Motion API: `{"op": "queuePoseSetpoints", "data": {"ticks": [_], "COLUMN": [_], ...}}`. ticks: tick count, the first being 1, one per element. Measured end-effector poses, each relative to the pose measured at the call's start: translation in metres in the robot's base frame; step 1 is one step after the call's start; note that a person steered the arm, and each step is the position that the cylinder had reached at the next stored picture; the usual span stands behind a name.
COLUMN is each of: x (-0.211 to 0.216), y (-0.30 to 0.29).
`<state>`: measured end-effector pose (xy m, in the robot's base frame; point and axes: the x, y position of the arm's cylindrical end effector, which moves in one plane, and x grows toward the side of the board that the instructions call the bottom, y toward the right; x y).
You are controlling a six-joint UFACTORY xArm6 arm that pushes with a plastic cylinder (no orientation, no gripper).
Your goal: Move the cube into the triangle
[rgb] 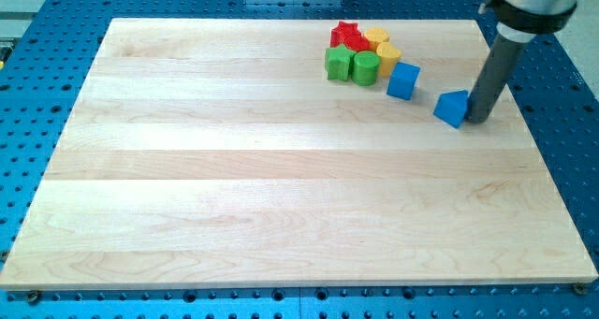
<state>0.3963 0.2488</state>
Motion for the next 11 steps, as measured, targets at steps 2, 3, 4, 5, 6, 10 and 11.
{"op": "queuePoseSetpoints", "data": {"ticks": [2,3,4,5,6,10,11], "x": [-0.049,-0.064,-0.088,-0.055,-0.026,-0.042,-0.042], "y": [-0.030,-0.099,-0.112,-0.177,-0.137,-0.083,-0.083]}}
